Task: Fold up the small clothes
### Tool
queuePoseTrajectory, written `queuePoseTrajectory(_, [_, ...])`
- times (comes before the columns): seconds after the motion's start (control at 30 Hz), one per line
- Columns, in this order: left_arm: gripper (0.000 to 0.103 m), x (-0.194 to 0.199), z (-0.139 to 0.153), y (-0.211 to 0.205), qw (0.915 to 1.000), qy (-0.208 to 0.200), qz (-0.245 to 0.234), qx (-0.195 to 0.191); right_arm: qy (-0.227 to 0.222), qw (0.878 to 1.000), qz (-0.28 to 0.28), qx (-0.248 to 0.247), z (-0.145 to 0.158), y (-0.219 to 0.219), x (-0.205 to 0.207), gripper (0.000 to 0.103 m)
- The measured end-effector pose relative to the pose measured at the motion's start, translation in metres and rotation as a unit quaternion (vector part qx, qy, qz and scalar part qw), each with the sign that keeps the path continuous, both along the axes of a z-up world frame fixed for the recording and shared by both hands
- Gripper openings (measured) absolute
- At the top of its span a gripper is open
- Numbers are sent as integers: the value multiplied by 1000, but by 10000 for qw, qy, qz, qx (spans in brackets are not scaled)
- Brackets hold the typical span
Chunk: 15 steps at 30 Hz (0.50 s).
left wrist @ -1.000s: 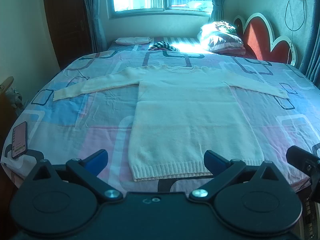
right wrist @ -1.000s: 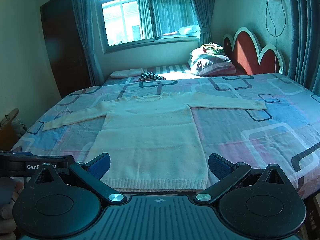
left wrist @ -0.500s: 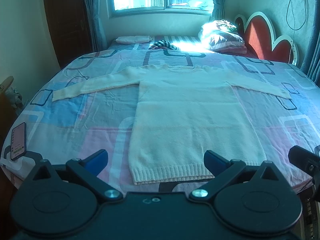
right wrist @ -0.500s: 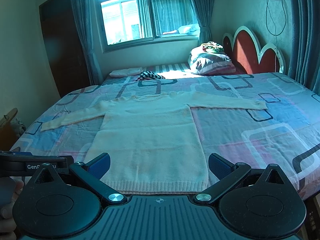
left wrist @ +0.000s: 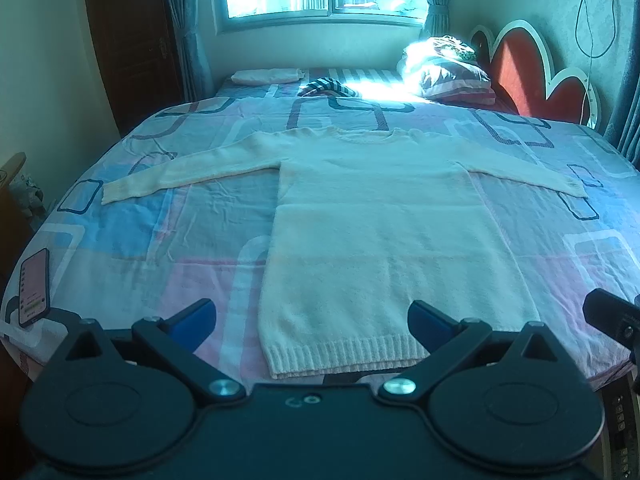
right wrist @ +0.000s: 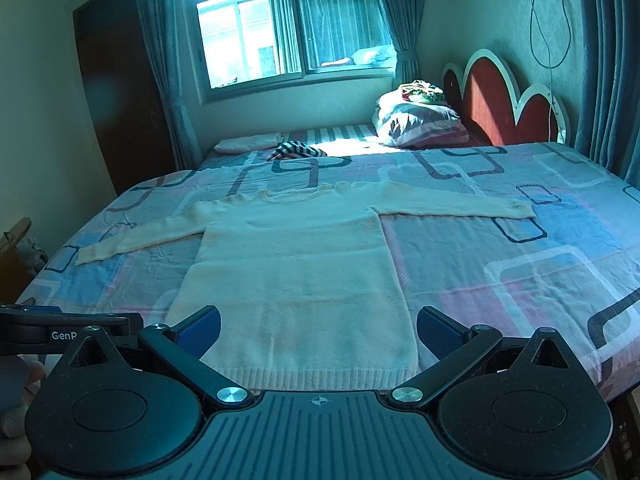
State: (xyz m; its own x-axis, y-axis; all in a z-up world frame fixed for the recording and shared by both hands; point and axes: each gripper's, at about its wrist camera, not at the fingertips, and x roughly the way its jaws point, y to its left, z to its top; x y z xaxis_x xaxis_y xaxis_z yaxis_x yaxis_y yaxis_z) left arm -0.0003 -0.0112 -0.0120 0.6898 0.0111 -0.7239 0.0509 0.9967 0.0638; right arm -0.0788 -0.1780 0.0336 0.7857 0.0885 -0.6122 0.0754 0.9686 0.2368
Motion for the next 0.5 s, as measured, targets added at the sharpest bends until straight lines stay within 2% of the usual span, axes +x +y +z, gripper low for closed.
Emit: queuePoseTrajectory(0.5, [102,46,-11,-3,9999,94,51,20,109,9996,-220,-114,-16,-22,43,103])
